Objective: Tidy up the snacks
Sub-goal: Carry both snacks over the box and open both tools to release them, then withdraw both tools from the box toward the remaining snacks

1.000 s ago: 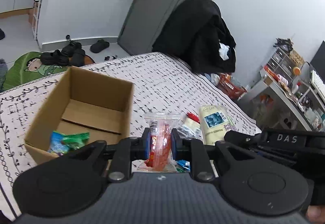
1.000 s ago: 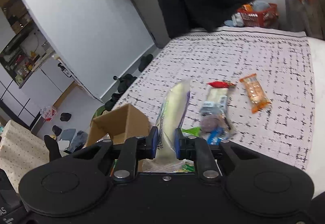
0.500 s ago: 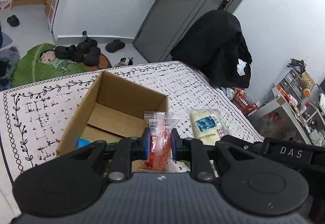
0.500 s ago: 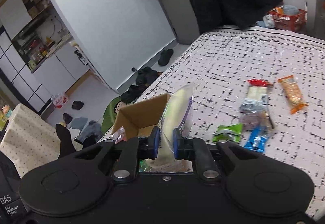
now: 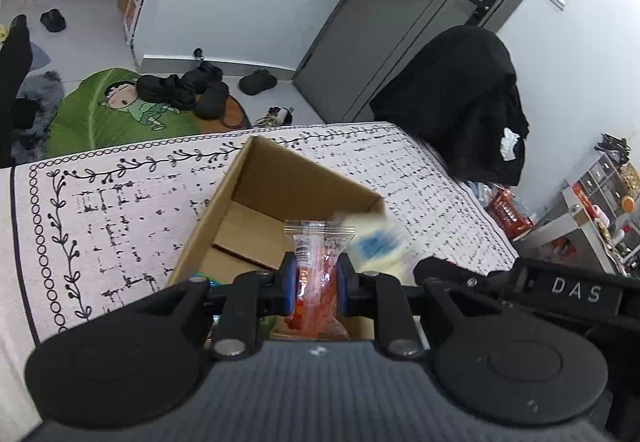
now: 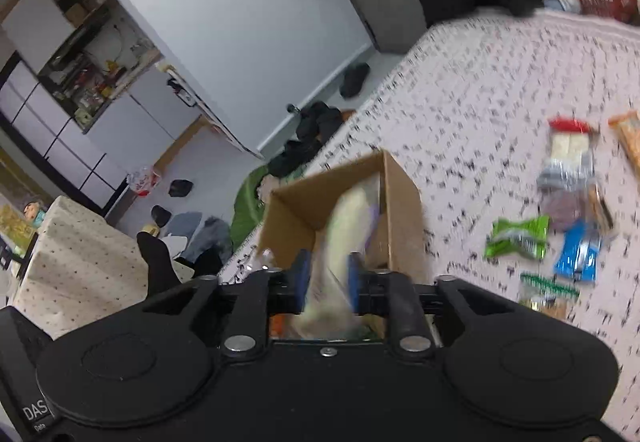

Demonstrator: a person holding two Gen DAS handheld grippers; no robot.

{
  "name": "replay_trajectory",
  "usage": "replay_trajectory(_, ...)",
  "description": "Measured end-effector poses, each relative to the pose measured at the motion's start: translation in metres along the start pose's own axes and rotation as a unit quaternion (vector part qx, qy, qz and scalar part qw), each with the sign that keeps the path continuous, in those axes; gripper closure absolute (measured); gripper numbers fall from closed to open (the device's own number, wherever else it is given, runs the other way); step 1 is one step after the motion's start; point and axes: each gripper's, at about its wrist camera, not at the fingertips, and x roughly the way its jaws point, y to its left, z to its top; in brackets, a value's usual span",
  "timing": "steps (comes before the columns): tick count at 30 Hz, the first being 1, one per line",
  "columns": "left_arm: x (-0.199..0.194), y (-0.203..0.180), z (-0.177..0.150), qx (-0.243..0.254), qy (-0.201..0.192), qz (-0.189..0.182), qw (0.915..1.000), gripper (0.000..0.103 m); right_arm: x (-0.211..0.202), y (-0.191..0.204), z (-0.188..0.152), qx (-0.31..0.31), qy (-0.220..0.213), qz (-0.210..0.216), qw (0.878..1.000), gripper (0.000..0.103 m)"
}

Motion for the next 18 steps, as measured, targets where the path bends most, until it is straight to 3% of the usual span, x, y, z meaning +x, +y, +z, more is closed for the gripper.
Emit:
replay_trajectory(9,0.009,-0.006,-0.005,0.011,-0.001,0.012,0.9999,0.082,-0.015,-0.023,-0.002,0.007,-0.008,-0.028,1.0,0.054)
replay_trajectory(12,0.01,-0.012,-0.006,0.019,-0.007,0.03,0.9993,0.065,-0.023,-0.036,-0.003,0.01,-0.008,-0.039,0.999,0.053)
replay_trajectory(14,0.008,-0.014,-0.007,0.024,-0.012,0.026,0.9993,0.048,-0.028,-0.046,-0.005,0.016,-0.007,-0.048,0.999,0.053)
replay_trajectory(18,0.006,-0.021,-0.009,0.035,-0.013,0.036,0.9987,0.037,-0.036,-0.066,-0.008,0.027,-0.006,-0.059,0.998,0.051)
